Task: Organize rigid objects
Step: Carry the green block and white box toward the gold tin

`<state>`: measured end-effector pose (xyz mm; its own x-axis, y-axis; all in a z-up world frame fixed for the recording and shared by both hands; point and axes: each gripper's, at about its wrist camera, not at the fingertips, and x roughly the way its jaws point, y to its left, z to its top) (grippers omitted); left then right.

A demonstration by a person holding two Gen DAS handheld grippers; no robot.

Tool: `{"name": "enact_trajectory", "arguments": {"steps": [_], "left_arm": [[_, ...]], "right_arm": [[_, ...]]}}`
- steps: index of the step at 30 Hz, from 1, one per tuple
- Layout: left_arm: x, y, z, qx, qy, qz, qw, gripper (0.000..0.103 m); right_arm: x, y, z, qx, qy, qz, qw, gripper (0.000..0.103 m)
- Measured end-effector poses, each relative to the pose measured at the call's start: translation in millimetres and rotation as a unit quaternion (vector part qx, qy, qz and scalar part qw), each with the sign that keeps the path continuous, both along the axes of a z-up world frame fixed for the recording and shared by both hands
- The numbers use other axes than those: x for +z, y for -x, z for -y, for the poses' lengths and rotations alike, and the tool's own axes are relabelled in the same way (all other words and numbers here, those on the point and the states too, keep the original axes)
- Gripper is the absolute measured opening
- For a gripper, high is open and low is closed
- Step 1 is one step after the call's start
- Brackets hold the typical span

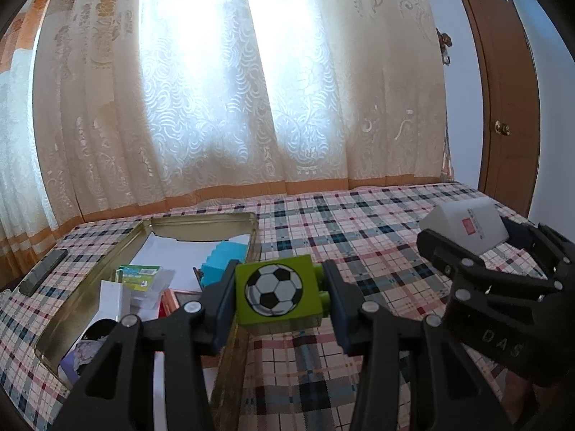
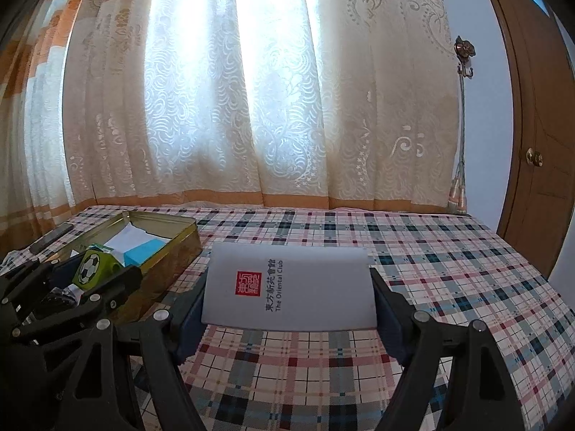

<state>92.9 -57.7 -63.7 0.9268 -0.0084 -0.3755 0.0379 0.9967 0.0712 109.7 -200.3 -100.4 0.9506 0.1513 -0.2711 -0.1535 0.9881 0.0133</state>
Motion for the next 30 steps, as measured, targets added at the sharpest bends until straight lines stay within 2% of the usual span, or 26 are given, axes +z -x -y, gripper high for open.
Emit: {"name": "enact_trajectory", "arguments": {"steps": [19,30], "left_arm": [[2.5,17.9,-21.8,0.014,0.024,0.025,0.9993,0.045],[2.9,24.8,-35.4,0.019,0.032,0.035,0.9987,0.045]], "right_arm": [[1.3,20.9,-8.7,0.016,-0.007,0.027,0.999,0.081],[1.6,29.2,-30.0,0.03,0.012,0.038,0.999,0.081]]}}
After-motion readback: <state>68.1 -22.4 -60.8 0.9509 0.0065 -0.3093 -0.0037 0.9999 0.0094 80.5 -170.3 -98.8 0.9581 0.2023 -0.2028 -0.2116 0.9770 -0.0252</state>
